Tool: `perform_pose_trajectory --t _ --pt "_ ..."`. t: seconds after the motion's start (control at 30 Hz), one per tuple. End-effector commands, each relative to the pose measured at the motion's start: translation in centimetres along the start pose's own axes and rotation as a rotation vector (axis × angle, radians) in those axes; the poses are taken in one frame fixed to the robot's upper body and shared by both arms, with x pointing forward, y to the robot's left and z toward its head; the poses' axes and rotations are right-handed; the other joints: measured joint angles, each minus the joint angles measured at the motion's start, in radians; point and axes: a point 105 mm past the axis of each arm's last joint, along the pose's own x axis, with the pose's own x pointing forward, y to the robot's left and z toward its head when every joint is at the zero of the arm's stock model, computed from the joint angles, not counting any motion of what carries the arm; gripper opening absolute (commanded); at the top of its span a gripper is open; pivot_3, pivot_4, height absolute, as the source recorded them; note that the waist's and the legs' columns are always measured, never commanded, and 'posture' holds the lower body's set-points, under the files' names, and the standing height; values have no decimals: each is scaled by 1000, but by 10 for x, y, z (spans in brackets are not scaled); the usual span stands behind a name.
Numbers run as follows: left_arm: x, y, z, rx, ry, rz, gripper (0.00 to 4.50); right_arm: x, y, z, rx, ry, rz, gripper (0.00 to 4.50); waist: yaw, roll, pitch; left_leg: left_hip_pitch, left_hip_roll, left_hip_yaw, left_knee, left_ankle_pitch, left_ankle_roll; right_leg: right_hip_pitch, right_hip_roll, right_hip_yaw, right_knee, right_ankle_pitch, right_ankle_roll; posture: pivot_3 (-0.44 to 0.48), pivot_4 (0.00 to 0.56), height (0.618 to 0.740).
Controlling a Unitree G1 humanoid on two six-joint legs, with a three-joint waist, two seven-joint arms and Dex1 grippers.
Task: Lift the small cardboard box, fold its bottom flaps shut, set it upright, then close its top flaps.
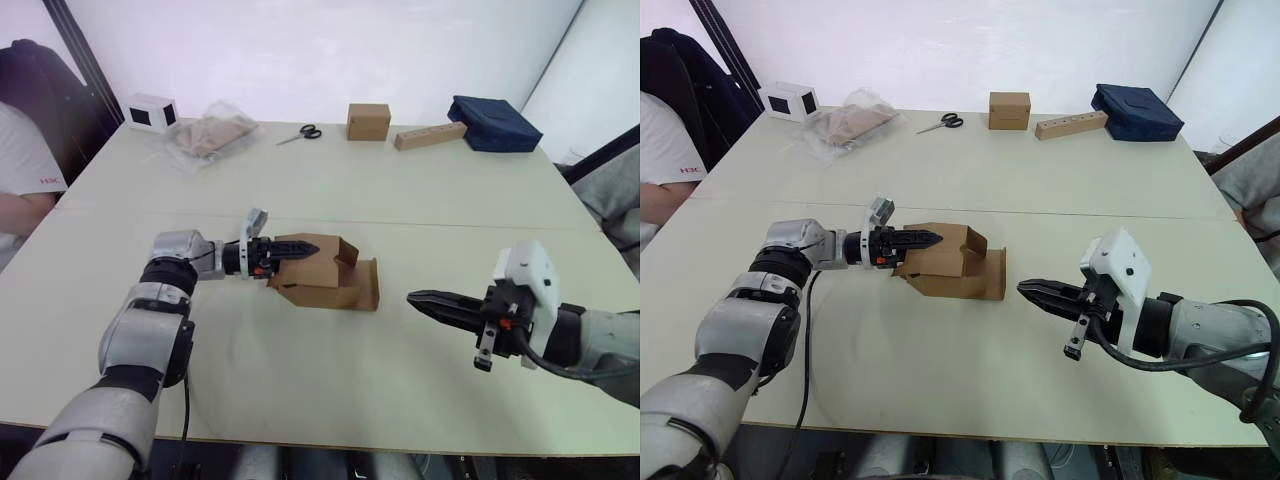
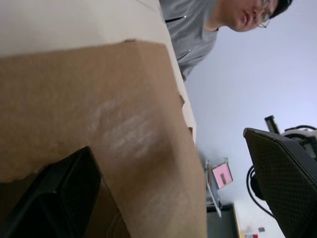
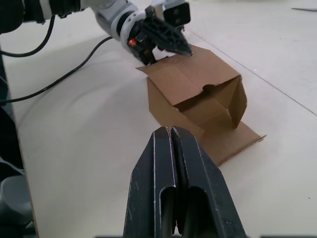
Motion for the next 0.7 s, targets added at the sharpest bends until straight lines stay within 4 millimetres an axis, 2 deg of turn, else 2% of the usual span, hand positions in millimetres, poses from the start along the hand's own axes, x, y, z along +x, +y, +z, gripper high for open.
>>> perform_pose_trajectory --t 0.03,0.13,0.23,0.4,0.43,0.57,0.7 --pt "4 -12 11 52 -7 -39 4470 -2 6 9 -37 -39 -2 0 1 0 0 0 0 0 0 0 0 0 0 0 0 0 0 0 150 740" --pt "9 -12 10 52 -2 -55 4470 -2 7 9 -38 -38 -8 0 2 0 0 0 0 0 0 0 0 0 0 0 0 0 0 0 150 740" --pt "11 -12 9 52 3 -57 3841 -3 8 9 -35 -36 -10 0 1 0 0 0 0 0 0 0 0 0 -1 0 0 0 0 0 150 740" --pt "12 -12 7 52 9 -64 1850 -3 8 8 -30 -34 -13 0 0 0 0 0 0 0 0 0 0 0 0 0 0 0 0 0 150 740" --pt "12 -12 8 50 6 -64 1326 -3 8 8 -30 -34 -14 0 0 0 0 0 0 0 0 0 0 0 0 0 0 0 0 0 150 740" --pt "5 -15 11 52 -5 -69 14 -2 6 10 -37 -42 -25 0 0 0 0 0 0 0 0 0 0 0 0 0 0 0 0 0 150 740" --pt "-4 -29 20 108 -38 -120 14 4 -7 20 -55 -126 -88 0 -2 -1 0 0 0 0 0 0 0 0 0 0 0 0 0 0 150 740"
